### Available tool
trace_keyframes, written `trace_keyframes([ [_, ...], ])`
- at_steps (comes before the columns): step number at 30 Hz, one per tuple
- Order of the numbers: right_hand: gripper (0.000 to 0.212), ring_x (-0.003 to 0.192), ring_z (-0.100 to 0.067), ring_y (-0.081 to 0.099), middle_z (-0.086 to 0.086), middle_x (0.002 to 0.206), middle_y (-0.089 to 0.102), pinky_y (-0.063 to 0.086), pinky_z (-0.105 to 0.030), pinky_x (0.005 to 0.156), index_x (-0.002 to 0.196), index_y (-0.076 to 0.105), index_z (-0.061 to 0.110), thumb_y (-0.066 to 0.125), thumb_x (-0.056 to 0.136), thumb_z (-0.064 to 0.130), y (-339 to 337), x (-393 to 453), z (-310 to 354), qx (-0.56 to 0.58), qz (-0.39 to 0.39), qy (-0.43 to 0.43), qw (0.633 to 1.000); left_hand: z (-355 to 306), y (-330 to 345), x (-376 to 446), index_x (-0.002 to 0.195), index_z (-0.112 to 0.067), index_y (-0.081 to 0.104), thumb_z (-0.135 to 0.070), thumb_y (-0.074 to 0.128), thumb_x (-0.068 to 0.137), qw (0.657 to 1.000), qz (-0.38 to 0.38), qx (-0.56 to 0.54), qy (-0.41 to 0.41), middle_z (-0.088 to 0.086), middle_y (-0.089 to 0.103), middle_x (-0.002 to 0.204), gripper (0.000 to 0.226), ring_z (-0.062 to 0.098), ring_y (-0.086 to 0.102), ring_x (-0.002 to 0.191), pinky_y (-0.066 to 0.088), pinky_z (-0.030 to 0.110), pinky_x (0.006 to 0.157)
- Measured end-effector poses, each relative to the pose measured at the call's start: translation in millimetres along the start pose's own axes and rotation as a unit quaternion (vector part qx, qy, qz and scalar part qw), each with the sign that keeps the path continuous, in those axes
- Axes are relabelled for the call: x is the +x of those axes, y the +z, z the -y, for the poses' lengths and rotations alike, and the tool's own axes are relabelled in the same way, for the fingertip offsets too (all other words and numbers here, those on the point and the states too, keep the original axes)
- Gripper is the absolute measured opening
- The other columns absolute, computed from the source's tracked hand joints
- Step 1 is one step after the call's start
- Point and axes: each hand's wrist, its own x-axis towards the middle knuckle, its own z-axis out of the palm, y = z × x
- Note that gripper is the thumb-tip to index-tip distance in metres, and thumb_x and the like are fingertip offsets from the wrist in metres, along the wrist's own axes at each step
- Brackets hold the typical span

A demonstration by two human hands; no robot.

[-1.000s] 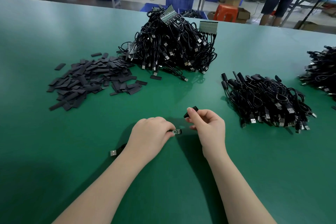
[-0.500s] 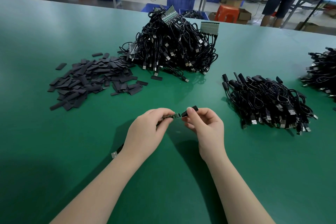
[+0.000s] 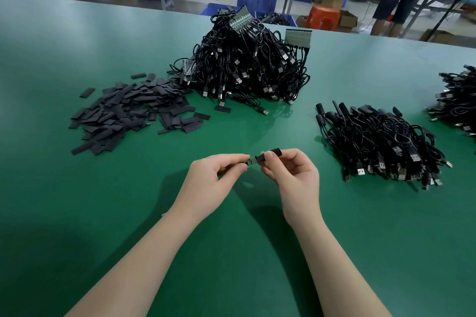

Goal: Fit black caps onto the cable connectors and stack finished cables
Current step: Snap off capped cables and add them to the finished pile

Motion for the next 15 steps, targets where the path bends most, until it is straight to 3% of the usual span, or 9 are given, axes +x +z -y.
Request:
trace_keyframes([
  [3,0.018,0.079,-0.017,0.071,-0.007,0.083,0.075,0.057,-0.025,0.072,0.071,0.072,0.027,0.076,0.081,0.013,-0.6,0.1,1.1,-0.016,0.01,-0.012,1.0,-1.3,-1.5,0.7,0.098,-0.044,0.07,-0.018,0.066,0.092,0.999,0.012,-0.032,-0.025,-0.021,0.073,0.085,0.027,0.008,0.068,0.075,0.053,0.021,0.07],
  [7,0.027,0.08,-0.015,0.073,-0.005,0.085,0.077,0.057,-0.024,0.073,0.072,0.071,0.028,0.073,0.084,0.004,-2.4,-0.3,2.9,-0.034,0.027,-0.036,0.998,-3.2,-3.2,1.5,0.1,-0.034,0.072,-0.013,0.064,0.093,0.996,0.026,-0.074,-0.042,-0.017,0.074,0.084,0.024,0.001,0.067,0.073,0.046,0.008,0.067],
  [15,0.023,0.08,-0.015,0.072,-0.005,0.085,0.077,0.057,-0.023,0.072,0.073,0.07,0.025,0.073,0.084,0.005,-2.2,-0.3,4.0,-0.03,0.027,-0.033,0.999,-4.8,-5.2,1.0,0.101,-0.031,0.073,-0.01,0.063,0.093,0.994,0.047,-0.09,-0.046,-0.016,0.074,0.083,0.025,-0.001,0.066,0.07,0.045,0.006,0.067],
])
